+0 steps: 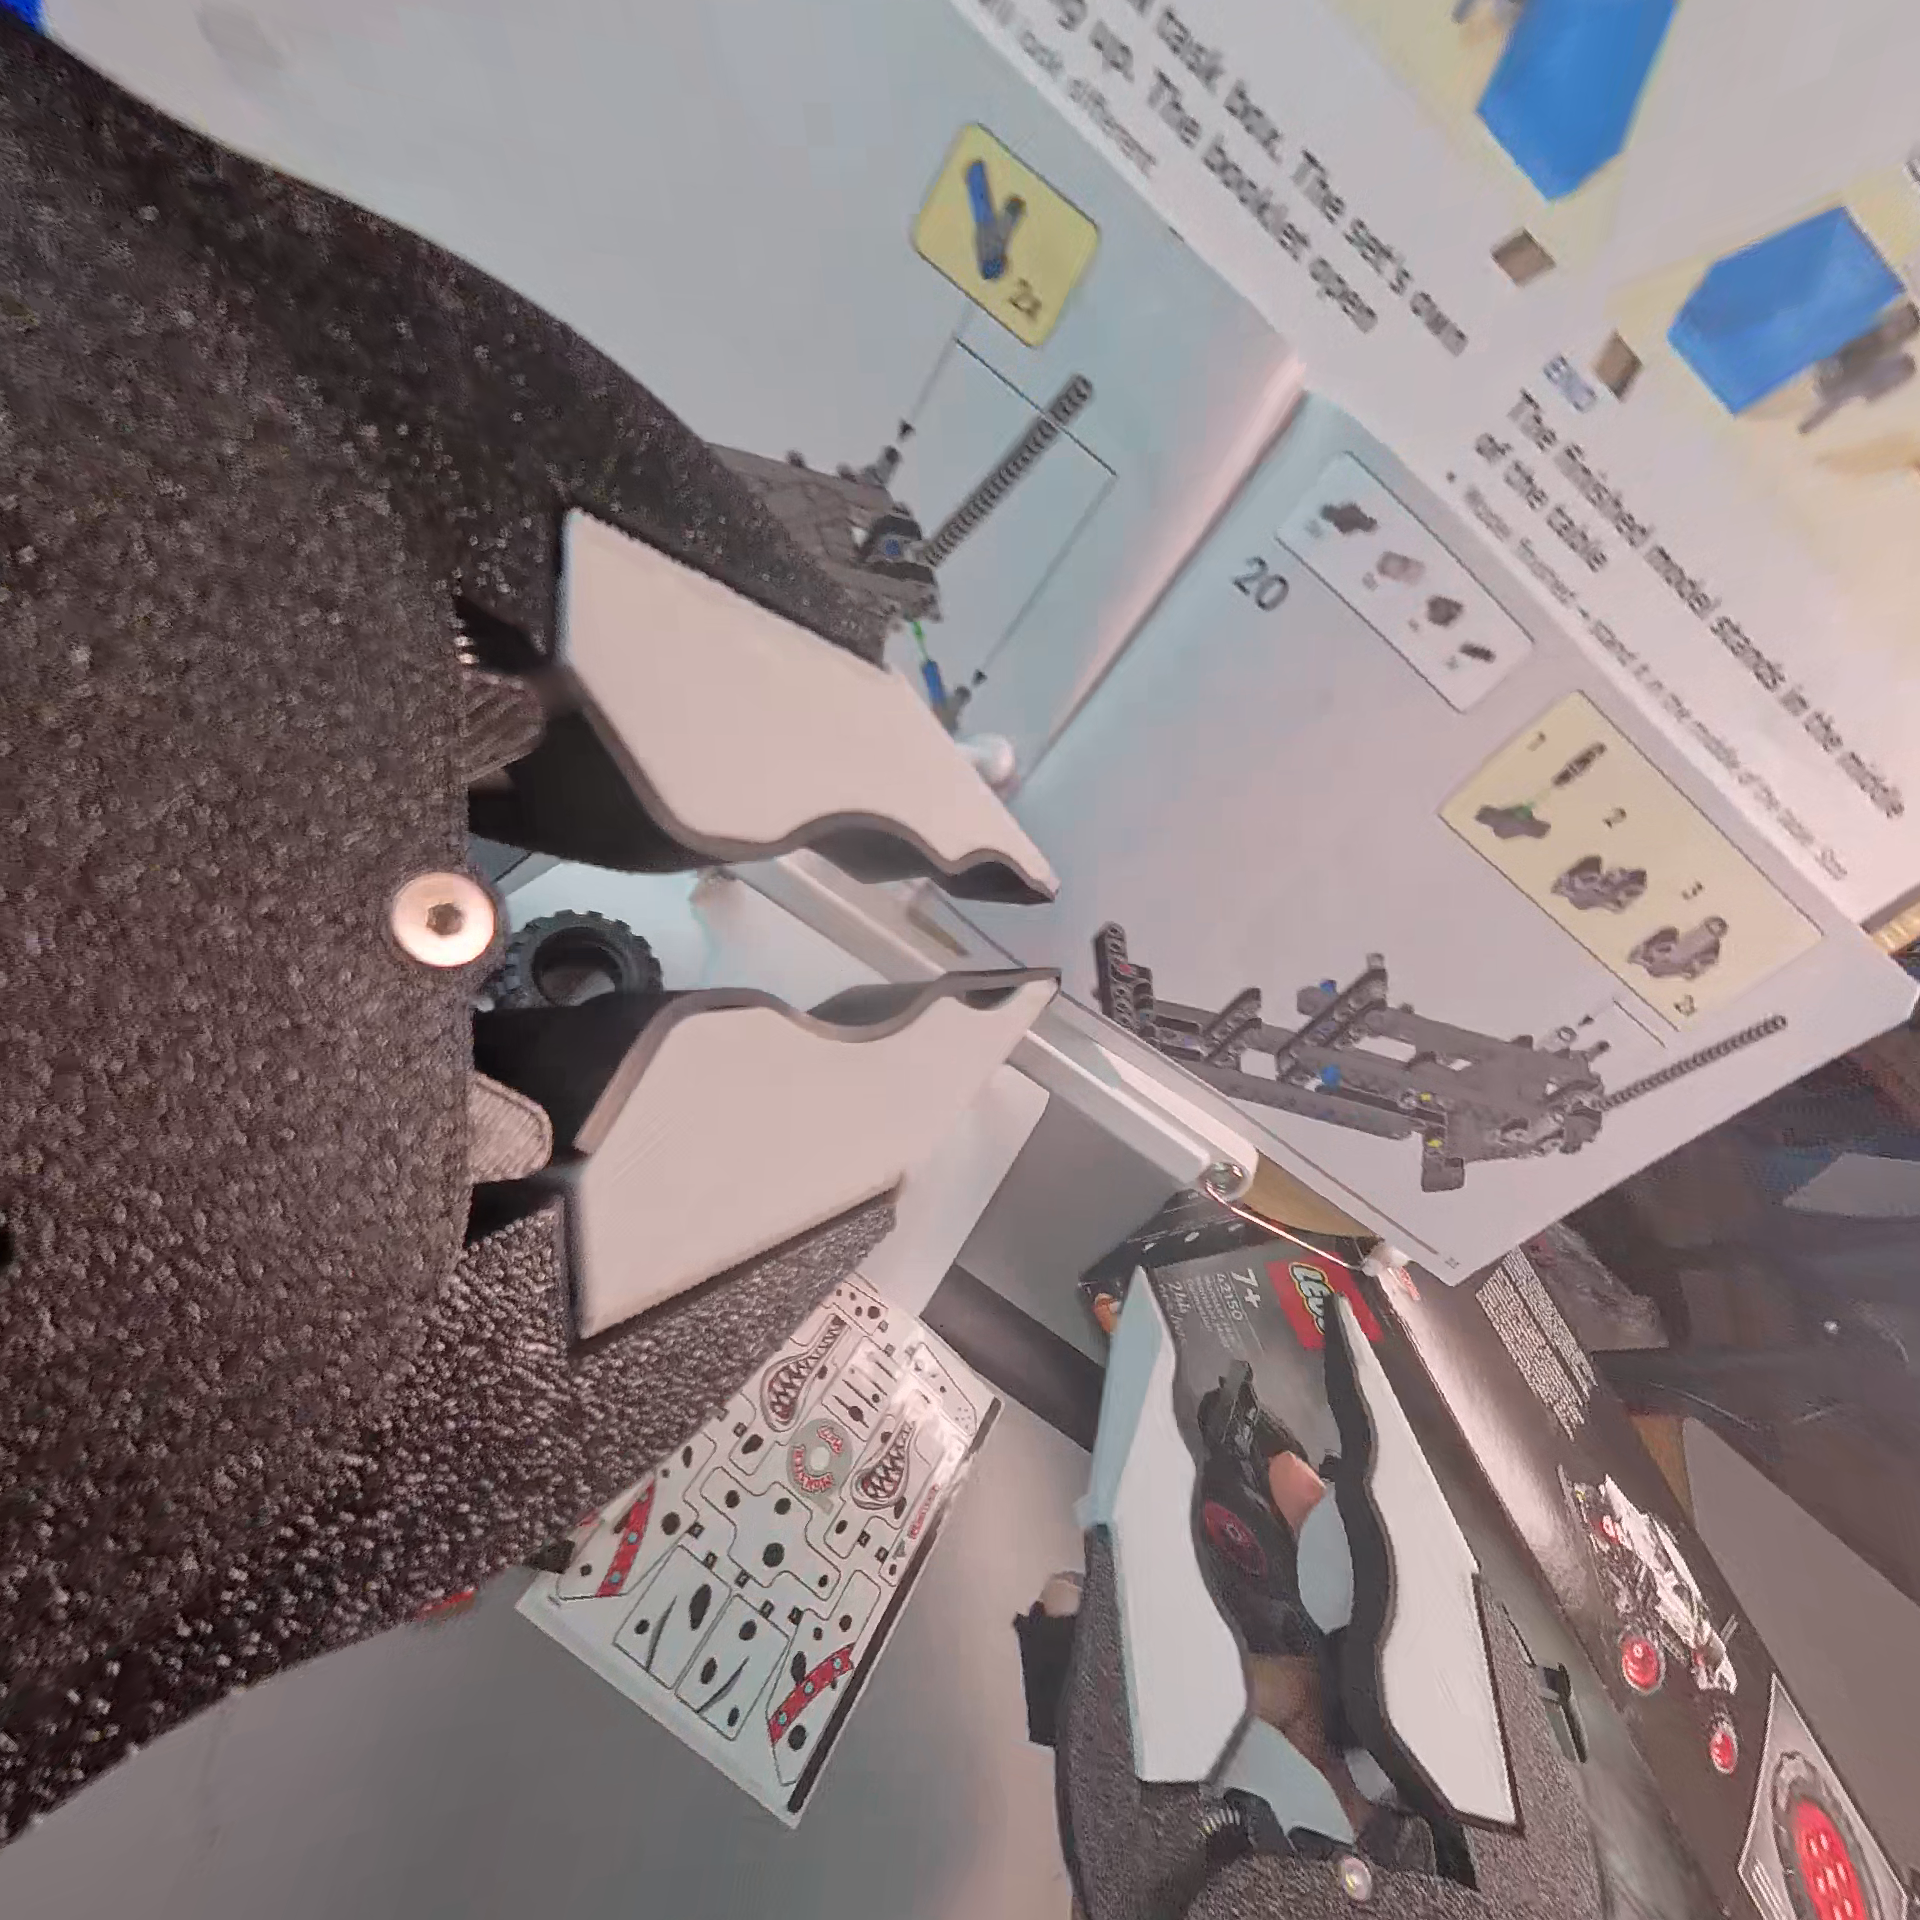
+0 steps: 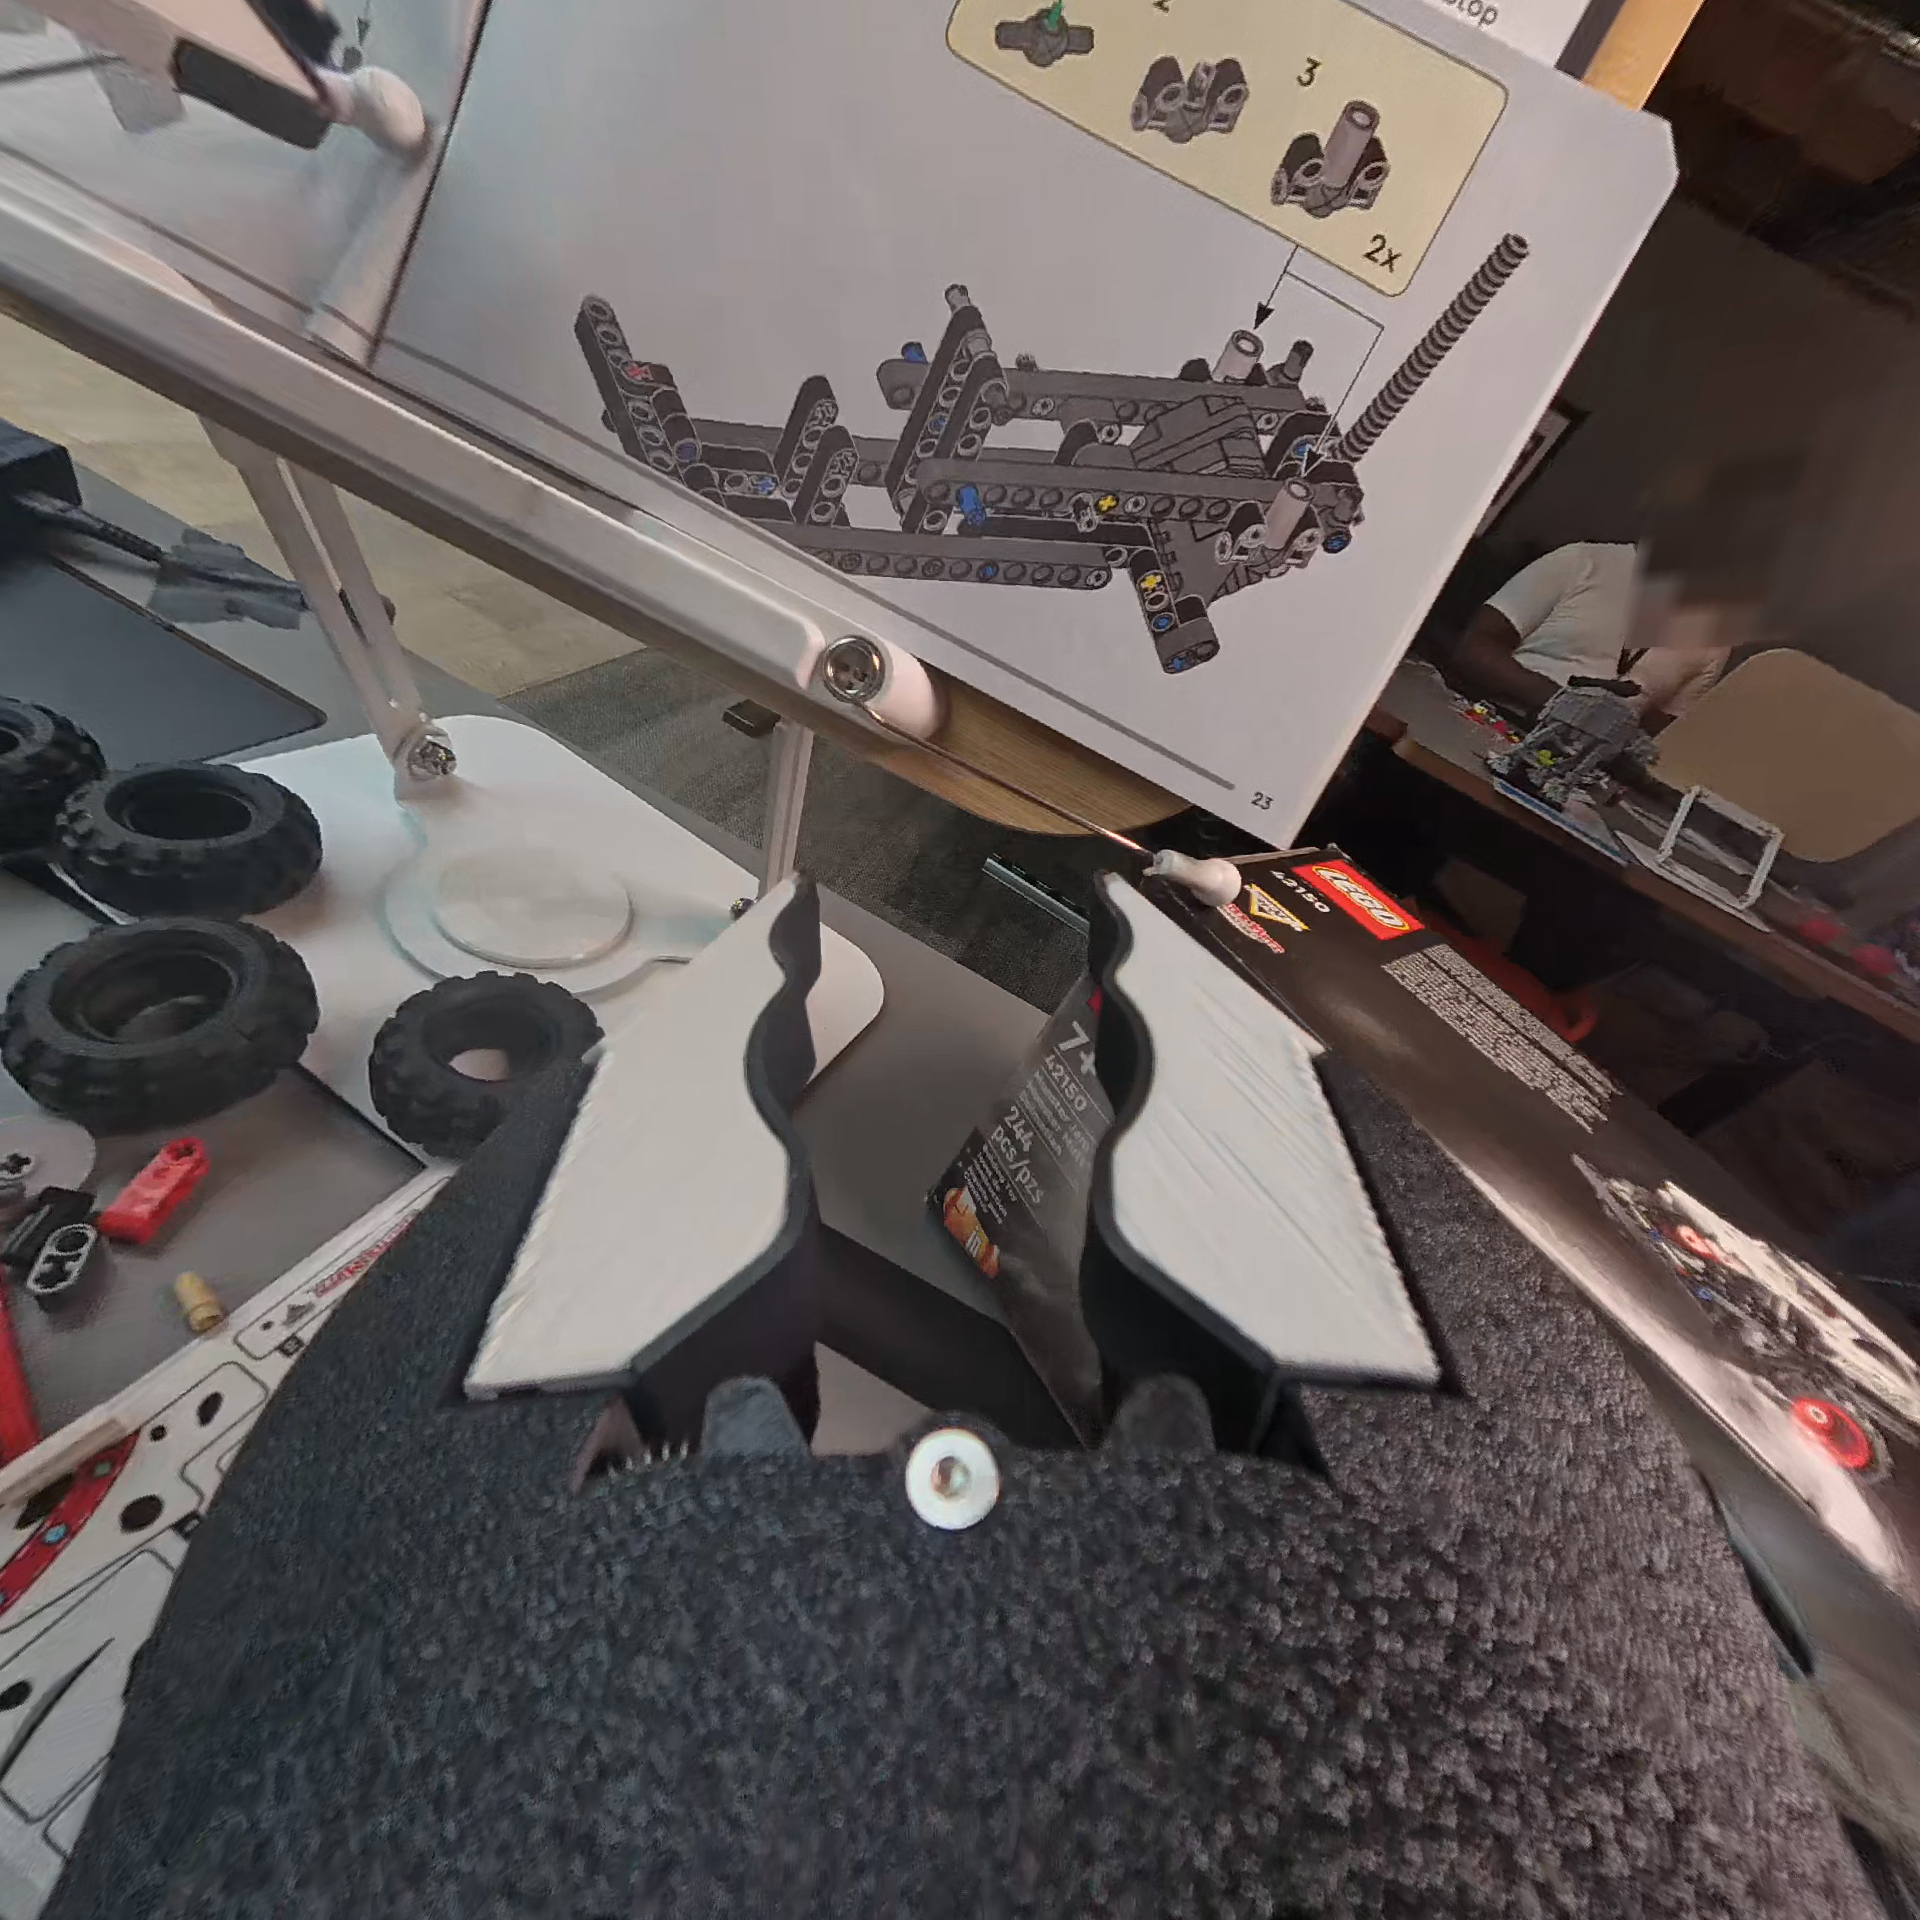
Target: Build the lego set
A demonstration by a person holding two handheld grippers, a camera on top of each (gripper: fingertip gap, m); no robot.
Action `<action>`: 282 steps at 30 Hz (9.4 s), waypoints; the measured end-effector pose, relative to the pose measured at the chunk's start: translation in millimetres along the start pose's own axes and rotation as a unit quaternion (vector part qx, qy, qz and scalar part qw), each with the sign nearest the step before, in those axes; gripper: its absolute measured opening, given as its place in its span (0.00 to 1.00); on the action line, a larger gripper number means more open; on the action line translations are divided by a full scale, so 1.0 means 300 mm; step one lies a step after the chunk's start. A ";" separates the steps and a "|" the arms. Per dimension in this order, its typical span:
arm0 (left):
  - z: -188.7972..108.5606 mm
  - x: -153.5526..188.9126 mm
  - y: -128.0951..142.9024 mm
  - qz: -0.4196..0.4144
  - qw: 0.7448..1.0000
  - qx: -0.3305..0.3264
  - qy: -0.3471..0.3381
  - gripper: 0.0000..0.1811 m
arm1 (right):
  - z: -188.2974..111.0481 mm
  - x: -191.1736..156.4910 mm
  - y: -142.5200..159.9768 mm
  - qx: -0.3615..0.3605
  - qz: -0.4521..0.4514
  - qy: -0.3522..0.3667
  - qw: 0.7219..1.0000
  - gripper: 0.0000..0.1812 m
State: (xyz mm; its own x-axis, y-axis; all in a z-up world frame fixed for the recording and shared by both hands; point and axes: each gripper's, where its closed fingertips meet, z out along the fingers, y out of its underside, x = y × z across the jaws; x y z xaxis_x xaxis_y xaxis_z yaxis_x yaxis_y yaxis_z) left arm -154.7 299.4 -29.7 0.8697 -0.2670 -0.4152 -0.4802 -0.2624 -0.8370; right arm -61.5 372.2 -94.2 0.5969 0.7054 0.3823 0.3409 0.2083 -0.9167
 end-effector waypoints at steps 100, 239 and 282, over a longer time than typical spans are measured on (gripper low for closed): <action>-0.830 0.436 0.639 -0.218 0.964 -0.013 -0.151 0.48 | -0.868 -0.331 0.137 0.012 0.132 -0.102 0.986 0.40; -0.382 0.786 0.304 -0.296 0.927 -0.200 0.113 0.59 | -0.892 -0.785 -0.399 0.230 -0.220 -0.238 0.918 0.14; -0.778 0.601 0.294 -0.169 0.983 0.044 -0.060 0.01 | -1.145 -1.188 -0.512 0.386 -0.324 -0.168 0.847 0.14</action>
State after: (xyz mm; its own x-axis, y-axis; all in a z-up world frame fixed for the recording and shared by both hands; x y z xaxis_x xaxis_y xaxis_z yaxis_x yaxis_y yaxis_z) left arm -67.0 11.7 -95.3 0.9876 -0.0657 -0.1423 -0.1539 -0.2353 -0.9597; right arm -77.2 -143.9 -49.6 0.1809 0.3995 0.8987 -0.1352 0.9152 -0.3796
